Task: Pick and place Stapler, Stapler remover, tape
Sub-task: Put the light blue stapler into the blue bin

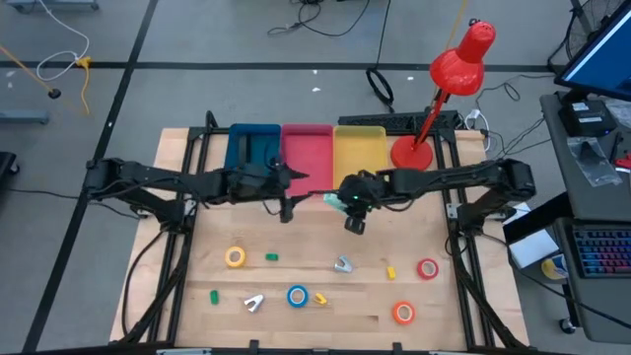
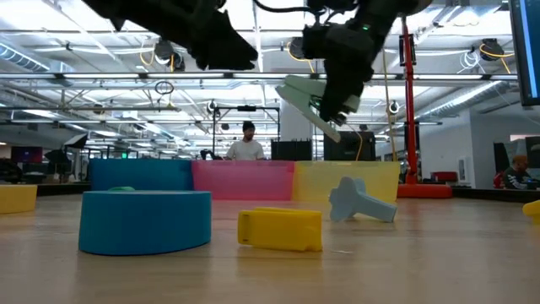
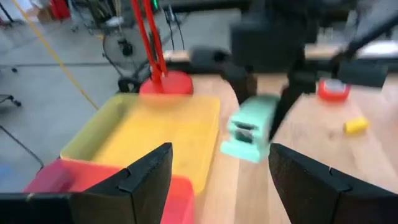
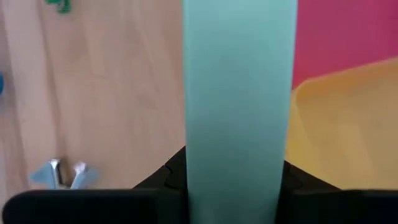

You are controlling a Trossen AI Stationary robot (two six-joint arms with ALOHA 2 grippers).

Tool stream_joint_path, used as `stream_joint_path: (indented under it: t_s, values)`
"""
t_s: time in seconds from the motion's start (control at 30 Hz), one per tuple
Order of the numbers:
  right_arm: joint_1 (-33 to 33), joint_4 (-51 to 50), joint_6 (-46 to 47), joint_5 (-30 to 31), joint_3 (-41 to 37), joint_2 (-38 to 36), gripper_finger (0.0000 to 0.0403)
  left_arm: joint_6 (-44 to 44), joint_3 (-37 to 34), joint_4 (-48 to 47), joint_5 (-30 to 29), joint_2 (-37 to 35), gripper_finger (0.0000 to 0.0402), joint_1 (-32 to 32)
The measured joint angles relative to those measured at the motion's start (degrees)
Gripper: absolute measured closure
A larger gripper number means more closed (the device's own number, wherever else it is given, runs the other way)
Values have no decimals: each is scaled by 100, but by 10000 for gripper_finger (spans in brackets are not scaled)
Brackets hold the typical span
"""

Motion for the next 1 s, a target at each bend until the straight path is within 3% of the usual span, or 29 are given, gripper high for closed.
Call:
stream_joint_path:
  t_s: [0.3, 0.57, 1.0]
  values:
    - [-233, -639, -115, -22, 694, 590, 303, 414, 674, -380, 264, 624, 135, 0]
    - [-233, -720, -115, -67, 873, 897, 303, 573, 744, -306, 265, 988, 135, 0]
    - [-239, -295, -79, -696, 877, 1042, 303, 615, 738, -281, 380, 1249, 135, 44]
